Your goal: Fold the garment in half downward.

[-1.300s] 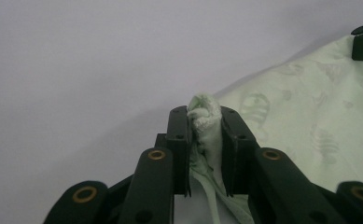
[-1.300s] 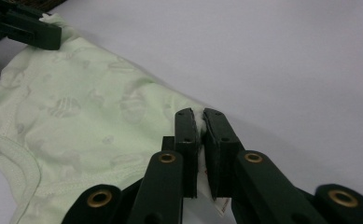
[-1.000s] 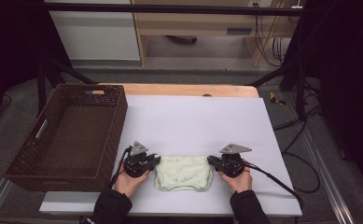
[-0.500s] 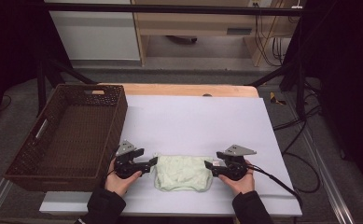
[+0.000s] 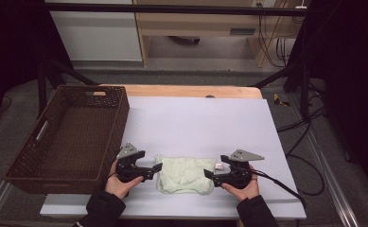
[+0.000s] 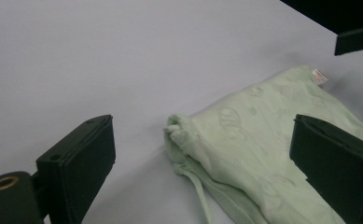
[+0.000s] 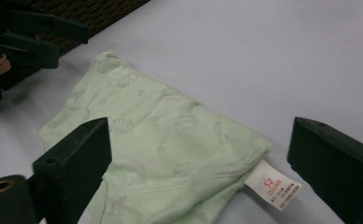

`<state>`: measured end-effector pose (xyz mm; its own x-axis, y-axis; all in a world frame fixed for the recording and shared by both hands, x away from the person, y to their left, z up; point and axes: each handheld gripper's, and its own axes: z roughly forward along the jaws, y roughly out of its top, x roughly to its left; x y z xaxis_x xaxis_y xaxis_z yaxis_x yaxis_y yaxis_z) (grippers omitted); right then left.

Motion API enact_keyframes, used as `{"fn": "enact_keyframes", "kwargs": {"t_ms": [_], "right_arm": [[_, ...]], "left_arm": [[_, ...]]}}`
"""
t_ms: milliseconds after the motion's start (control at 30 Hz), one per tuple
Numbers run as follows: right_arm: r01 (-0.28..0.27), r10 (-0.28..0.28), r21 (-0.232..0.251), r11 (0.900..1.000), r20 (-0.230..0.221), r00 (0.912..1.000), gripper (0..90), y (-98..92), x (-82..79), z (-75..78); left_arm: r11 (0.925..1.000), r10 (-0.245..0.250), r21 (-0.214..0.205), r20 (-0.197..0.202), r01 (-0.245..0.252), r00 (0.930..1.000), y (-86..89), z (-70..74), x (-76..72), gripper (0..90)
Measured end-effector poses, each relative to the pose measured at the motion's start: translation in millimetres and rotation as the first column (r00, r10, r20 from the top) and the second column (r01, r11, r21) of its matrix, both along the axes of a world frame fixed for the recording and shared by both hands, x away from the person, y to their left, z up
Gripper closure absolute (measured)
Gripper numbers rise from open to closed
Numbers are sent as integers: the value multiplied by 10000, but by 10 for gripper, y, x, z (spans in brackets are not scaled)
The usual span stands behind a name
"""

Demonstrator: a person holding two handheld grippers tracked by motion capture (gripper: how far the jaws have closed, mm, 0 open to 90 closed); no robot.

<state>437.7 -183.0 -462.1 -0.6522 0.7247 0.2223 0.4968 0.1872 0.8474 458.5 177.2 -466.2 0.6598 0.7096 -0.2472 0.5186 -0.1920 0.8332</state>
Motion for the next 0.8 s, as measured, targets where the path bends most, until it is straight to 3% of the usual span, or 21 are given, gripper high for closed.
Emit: {"fn": "enact_keyframes", "kwargs": {"t_ms": [133,700,800], "right_arm": [[-167,166,30,9999,244,9996,31,24,-23,13],[-629,627,165,9979,78,9980,17,213,-89,68],[-742,742,-25,9972,81,9972,17,247,-96,65]], "left_arm": [[9999,-121,98,13,121,9999,-26,-3,3,59],[9998,89,196,63,-90,9999,-105,38,28,36],[9997,98,218,57,-99,9999,-123,32,49,36]]}}
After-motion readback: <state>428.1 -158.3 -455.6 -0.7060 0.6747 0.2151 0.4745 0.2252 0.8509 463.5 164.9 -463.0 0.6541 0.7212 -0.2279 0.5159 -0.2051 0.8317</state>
